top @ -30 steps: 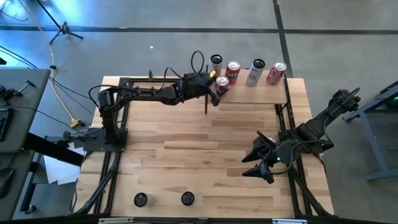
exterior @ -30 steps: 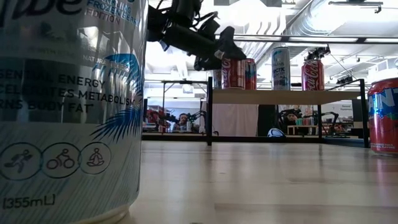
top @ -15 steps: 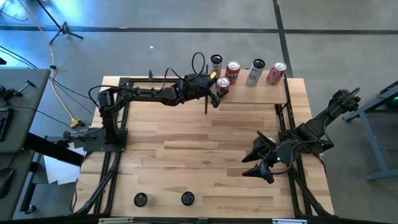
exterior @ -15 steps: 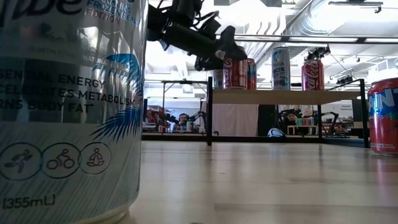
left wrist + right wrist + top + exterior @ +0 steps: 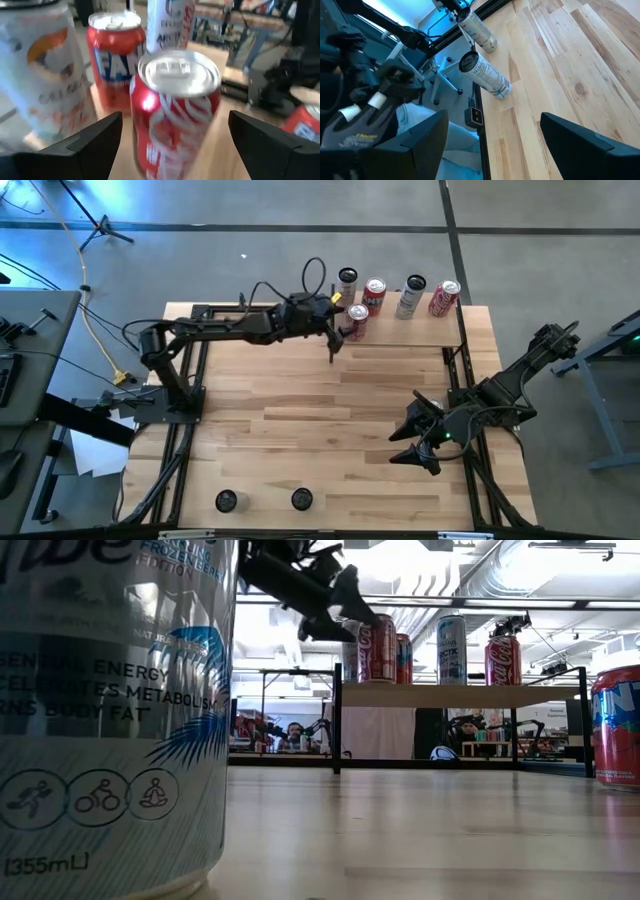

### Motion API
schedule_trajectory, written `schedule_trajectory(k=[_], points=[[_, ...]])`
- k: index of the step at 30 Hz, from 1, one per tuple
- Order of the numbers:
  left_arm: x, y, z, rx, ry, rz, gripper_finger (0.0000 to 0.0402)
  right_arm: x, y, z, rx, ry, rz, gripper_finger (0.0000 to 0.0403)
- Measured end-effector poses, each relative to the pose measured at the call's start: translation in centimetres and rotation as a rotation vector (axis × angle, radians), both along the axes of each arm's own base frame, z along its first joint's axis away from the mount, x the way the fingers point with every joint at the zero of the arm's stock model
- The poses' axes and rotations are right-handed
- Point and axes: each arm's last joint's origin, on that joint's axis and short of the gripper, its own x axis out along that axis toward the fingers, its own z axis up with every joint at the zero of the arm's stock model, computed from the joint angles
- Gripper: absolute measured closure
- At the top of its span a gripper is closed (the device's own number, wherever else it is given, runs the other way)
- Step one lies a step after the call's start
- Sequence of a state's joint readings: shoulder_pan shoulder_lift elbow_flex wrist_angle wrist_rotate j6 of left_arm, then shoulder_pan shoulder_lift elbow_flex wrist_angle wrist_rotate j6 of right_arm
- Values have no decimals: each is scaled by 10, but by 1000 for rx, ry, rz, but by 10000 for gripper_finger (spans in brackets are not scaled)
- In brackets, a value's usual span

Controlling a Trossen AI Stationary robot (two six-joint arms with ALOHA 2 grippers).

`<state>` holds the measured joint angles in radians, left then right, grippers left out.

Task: Place canned beverage on shelf
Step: Put the red white soda can on the shelf aligned with the other red white soda can

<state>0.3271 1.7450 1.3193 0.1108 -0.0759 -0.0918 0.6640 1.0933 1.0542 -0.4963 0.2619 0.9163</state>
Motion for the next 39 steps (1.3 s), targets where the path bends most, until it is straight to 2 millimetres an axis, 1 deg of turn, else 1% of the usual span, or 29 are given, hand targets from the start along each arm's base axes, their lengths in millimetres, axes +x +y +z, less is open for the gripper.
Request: schedule_trajectory(k=[4,7,10,14,17,19,21,24,27,29,31,34,36,39], points=[[-14,-5,11,-12,65,-19,64,0,0,0,0,0,-1,99],[-30,-12,21,-70,122,-67,64,0,0,0,0,0,0,99],[-57,-27,35,-159,216,-123,64,0,0,0,0,0,0,99],[-104,-54,58,-217,352,-145,64,0,0,0,0,0,-1,99],[-137,-75,71,-259,419,-80,64,0,0,0,0,0,-1,99],[-155,-87,75,-267,420,-18,64,0,0,0,0,0,0,99],[-174,-99,73,-245,408,59,64,0,0,0,0,0,0,99],[-202,-115,64,-236,333,171,64,0,0,0,0,0,-1,99],[-227,-128,44,-246,265,252,64,0,0,0,0,0,0,99],[-238,-133,33,-251,199,268,64,0,0,0,0,0,0,99],[-246,-136,20,-260,163,243,64,0,0,0,0,0,-1,99],[-250,-139,1,-267,144,213,64,0,0,0,0,0,-1,99],[-252,-140,-11,-264,167,206,64,0,0,0,0,0,-1,99],[-252,-140,-25,-254,203,209,64,0,0,0,0,0,-1,99]])
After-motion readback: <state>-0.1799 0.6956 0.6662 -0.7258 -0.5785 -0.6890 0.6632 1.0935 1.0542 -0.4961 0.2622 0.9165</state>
